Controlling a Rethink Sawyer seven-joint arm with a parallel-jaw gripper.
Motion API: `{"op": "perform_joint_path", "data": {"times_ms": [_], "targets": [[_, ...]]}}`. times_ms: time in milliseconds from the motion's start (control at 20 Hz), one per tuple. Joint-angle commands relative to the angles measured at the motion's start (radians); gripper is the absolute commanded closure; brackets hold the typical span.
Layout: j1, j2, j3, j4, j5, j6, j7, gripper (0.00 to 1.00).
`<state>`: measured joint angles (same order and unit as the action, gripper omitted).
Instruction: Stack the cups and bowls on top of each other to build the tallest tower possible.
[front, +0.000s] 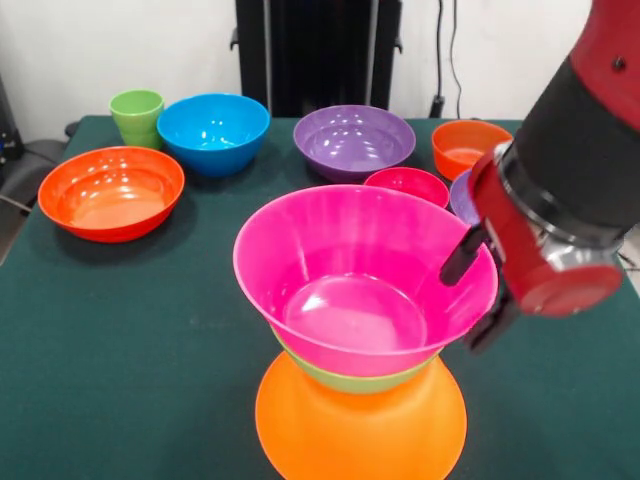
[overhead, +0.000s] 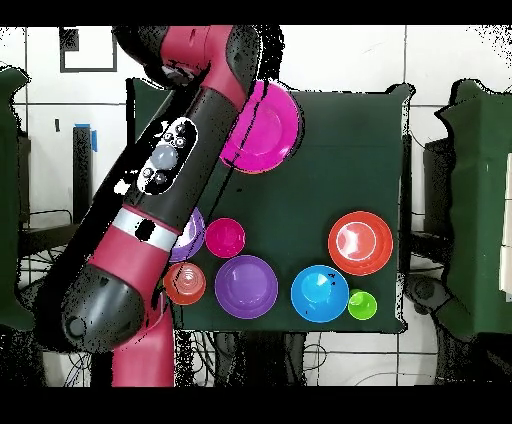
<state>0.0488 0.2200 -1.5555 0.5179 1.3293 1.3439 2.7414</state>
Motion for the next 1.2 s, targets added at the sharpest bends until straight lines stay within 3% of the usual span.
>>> {"op": "perform_joint_path", "data": {"times_ms": [50, 300, 650, 950, 1200], "targets": [[0.041, -0.088, 0.181, 0.12, -0.11, -0.053, 0.024, 0.0], [0.108, -0.174, 0.245, 0.222, -0.179, -0.052, -0.046, 0.0], [0.24, -0.251, 0.37, 0.418, -0.27, -0.139, -0.127, 0.0], [0.333, -0.28, 0.46, 0.531, -0.316, -0.236, -0.102, 0.0], [0.386, -0.26, 0.519, 0.572, -0.342, -0.338, -0.039, 0.0]]}}
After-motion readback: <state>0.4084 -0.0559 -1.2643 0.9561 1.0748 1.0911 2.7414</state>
